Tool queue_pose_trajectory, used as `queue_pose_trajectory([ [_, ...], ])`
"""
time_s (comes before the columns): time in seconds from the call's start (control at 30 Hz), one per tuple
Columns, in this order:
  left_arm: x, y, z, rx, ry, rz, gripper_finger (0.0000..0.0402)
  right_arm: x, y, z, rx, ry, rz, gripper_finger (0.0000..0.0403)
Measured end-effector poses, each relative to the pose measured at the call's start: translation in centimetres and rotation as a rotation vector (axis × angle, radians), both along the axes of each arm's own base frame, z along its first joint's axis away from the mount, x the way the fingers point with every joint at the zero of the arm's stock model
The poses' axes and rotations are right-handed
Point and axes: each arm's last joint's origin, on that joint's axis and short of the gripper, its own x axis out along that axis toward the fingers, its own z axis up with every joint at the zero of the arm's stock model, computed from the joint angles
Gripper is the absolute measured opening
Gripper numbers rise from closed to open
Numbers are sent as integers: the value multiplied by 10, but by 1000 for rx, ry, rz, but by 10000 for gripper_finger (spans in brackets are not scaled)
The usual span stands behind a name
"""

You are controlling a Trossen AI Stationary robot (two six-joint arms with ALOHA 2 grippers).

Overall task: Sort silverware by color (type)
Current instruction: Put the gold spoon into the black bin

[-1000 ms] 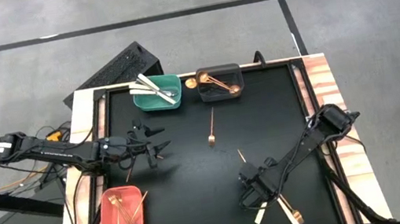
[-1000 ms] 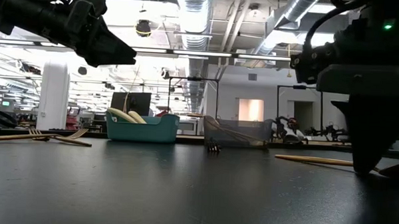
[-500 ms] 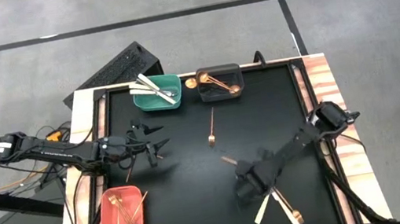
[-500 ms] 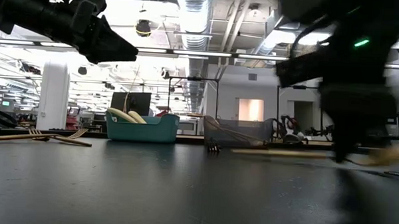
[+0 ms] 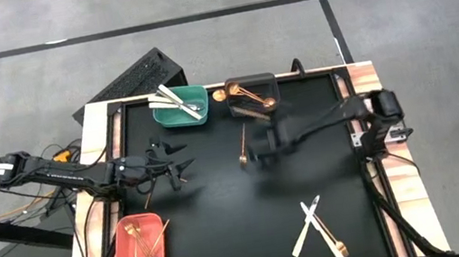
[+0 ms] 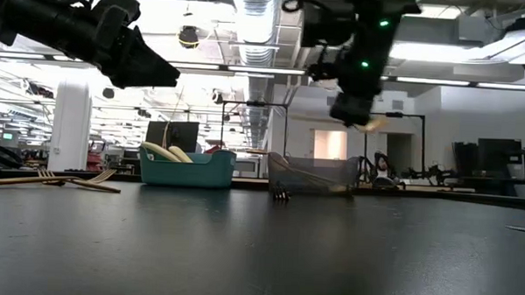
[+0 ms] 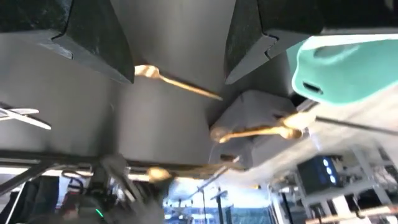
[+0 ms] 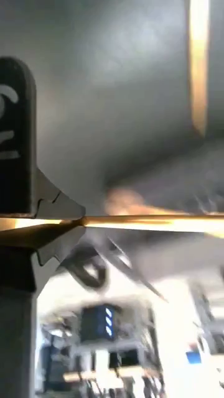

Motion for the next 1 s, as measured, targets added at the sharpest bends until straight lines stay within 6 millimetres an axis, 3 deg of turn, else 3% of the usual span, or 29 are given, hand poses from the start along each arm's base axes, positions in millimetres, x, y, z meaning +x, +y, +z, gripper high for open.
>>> queue_pose_trajectory([
  [0.13, -2, 0, -7, -43, 55, 26, 235, 5, -47, 25, -32, -64, 53, 26],
  [0.33, -6, 1, -15, -132, 100, 74, 235, 6, -117, 48, 78, -273, 191, 25],
  [0.53, -9, 1, -21, -181, 140, 103, 235, -4, -168, 29, 146, -258, 203, 25],
  [0.73, -11, 2, -24, -211, 165, 123, 235, -5, -189, -8, 249, -168, 199, 31],
  [1.0, -15, 2, -30, -272, 204, 168, 235, 3, -190, -36, 313, -88, 227, 50],
])
